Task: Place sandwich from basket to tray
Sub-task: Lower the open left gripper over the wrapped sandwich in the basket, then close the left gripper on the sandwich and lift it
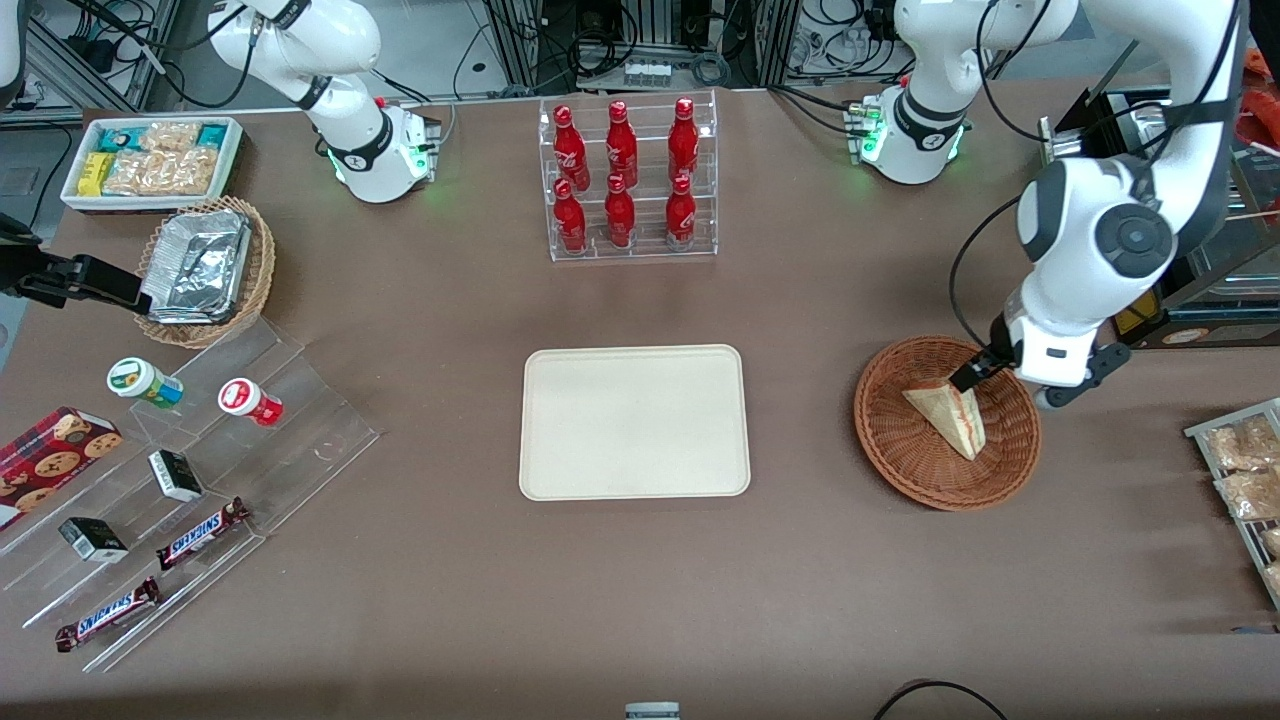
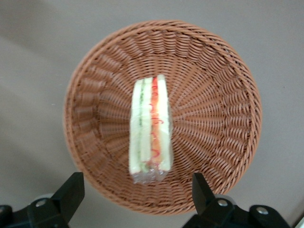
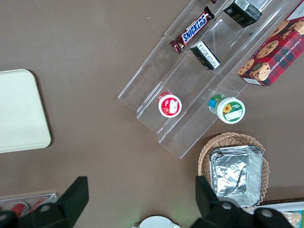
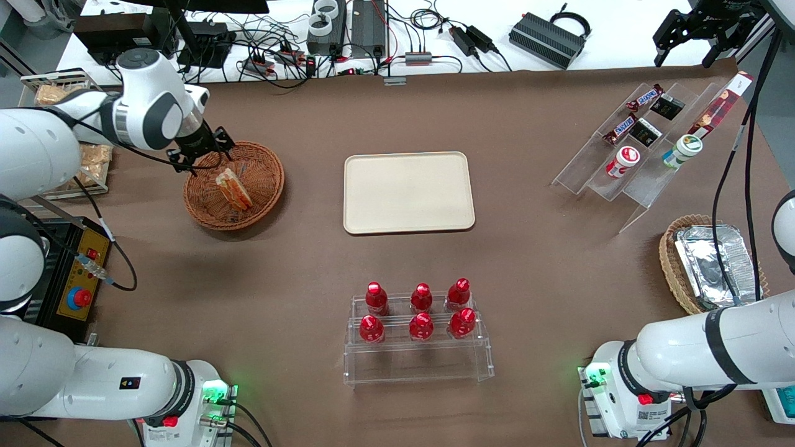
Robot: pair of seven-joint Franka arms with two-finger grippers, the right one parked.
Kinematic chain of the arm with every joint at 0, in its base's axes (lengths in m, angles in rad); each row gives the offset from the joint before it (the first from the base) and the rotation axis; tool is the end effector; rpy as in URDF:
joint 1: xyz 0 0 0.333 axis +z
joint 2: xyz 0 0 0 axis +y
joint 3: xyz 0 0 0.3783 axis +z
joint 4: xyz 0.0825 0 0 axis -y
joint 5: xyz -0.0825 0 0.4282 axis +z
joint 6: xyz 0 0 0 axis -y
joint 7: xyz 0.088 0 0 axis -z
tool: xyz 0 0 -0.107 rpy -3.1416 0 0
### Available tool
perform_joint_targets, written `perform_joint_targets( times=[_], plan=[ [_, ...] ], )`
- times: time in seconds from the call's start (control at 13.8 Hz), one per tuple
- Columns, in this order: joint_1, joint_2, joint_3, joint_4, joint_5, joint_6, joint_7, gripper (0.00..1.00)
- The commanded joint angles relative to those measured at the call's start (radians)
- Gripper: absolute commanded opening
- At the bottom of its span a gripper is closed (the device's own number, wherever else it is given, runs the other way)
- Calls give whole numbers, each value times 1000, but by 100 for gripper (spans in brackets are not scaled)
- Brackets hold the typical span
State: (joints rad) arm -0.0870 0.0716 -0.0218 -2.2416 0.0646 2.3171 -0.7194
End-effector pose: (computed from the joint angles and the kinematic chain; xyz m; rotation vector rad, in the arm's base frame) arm 0.5659 -0.0605 0.3691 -2.9772 -0.8672 -0.0343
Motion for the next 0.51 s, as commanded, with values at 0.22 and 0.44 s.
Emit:
perform_joint_targets(
  times=[0.22,0.44],
  plan=[
    [-14,85,6,-44,12,143,-52,100],
    [-14,129,8,-44,12,194,-54,100]
  ],
)
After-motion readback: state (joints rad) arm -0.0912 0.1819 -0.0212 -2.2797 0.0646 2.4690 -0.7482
